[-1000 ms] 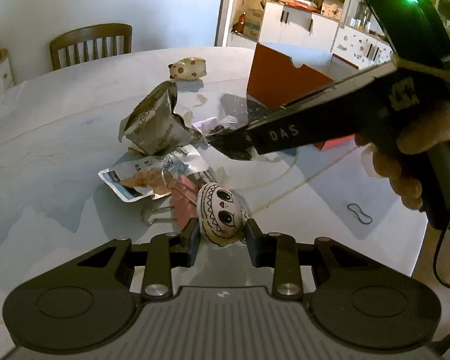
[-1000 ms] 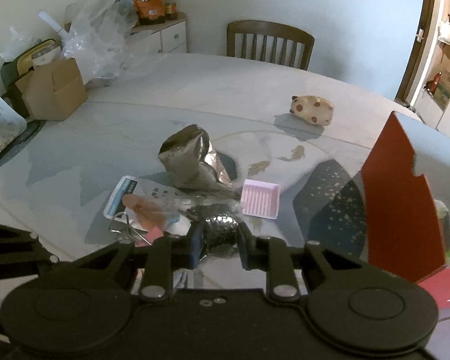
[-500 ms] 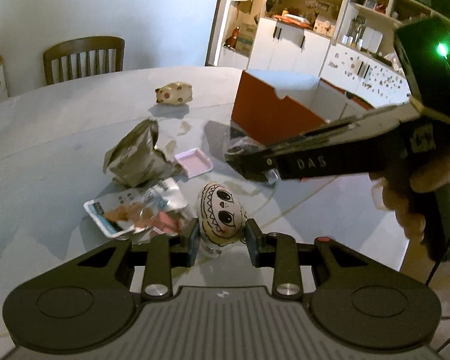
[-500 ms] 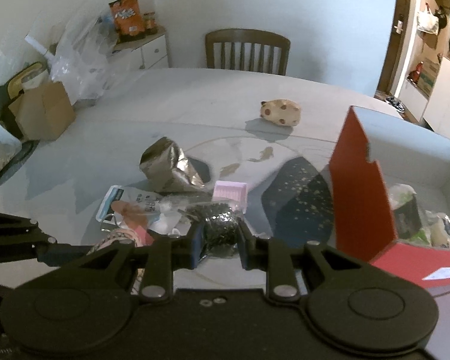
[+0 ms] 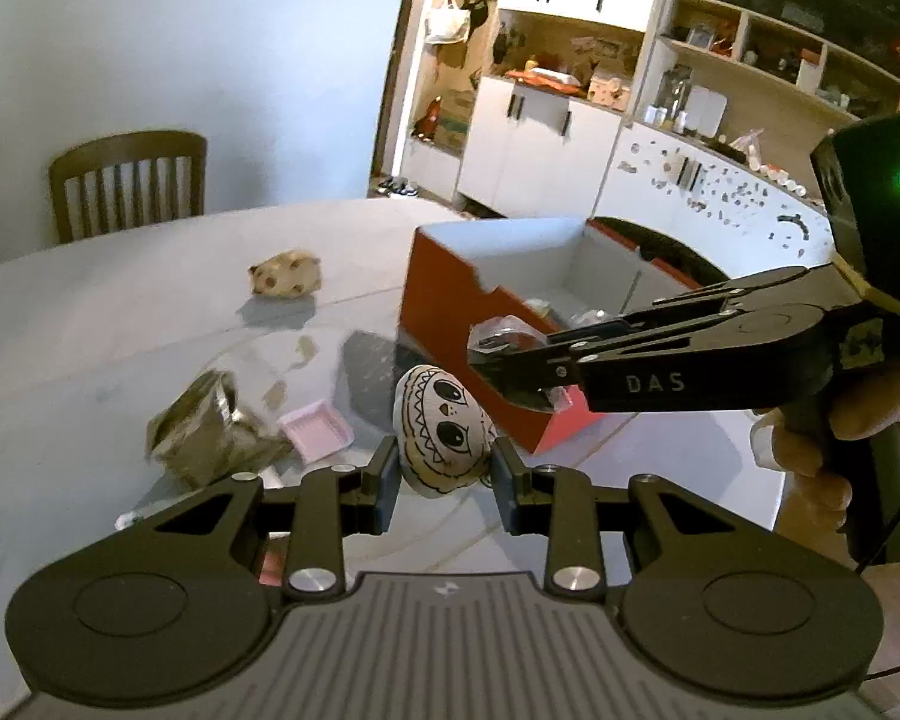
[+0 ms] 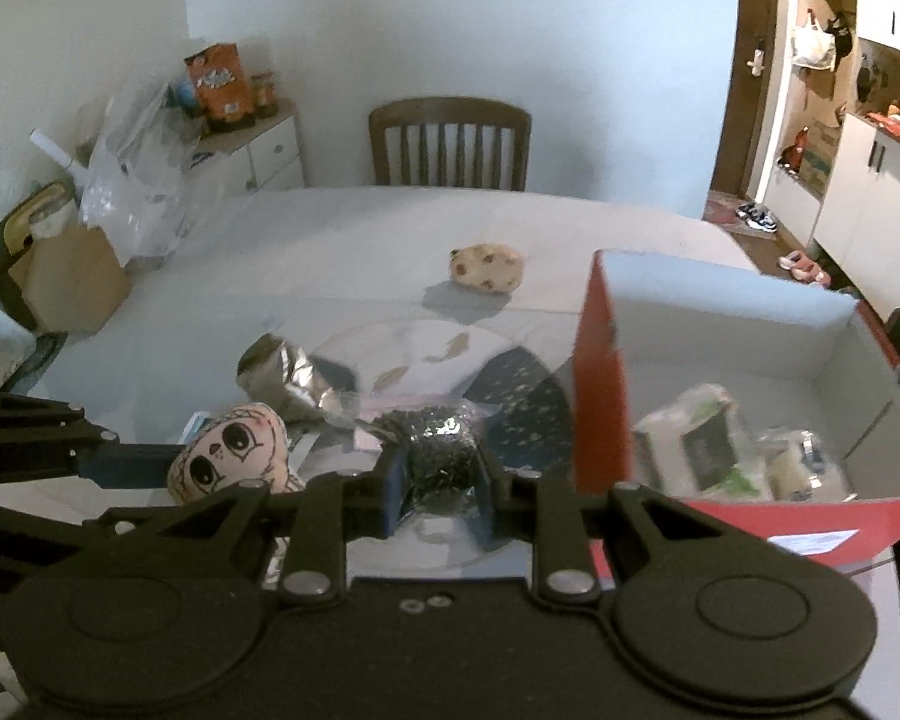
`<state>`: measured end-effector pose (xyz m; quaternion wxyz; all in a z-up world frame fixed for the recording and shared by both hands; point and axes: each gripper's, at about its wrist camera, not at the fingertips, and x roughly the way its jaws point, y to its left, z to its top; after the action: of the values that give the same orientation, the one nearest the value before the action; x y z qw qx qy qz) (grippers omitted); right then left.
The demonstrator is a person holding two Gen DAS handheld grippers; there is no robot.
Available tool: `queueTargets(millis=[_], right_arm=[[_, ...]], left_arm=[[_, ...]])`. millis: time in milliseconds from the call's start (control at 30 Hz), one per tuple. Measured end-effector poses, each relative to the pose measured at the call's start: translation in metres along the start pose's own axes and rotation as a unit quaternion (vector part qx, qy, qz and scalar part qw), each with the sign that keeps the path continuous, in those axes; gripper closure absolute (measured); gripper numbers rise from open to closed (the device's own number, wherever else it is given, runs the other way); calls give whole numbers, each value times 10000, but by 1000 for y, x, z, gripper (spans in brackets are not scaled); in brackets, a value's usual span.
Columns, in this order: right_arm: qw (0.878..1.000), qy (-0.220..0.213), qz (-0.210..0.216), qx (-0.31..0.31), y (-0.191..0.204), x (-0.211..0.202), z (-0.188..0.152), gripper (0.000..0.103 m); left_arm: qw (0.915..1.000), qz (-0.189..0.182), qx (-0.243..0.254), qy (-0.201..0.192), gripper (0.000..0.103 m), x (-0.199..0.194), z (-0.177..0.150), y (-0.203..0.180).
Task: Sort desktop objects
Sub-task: 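Carry the plush and the dark packet over the red shoebox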
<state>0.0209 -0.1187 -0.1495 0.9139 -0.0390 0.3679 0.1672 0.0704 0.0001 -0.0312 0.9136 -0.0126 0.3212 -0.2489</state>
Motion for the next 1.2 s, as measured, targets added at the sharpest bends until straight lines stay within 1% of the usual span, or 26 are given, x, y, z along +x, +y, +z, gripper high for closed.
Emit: queueTargets(millis=[300, 567, 800, 1200], right_arm=[[9997, -197, -113, 46, -35, -23, 12, 79], [9994, -279, -168, 110, -69, -31, 18, 79], [9991, -322, -207, 159, -103, -33, 18, 79], [9986, -287, -309, 323, -165, -26, 19, 79]], left_arm=[[9998, -145, -11, -158, 72, 12, 28, -22], [9995, -225, 42, -229, 72, 33, 49, -42], [9993, -267, 91, -232, 72, 57, 64, -61], [9993, -325, 153, -74, 72, 103, 86, -90]])
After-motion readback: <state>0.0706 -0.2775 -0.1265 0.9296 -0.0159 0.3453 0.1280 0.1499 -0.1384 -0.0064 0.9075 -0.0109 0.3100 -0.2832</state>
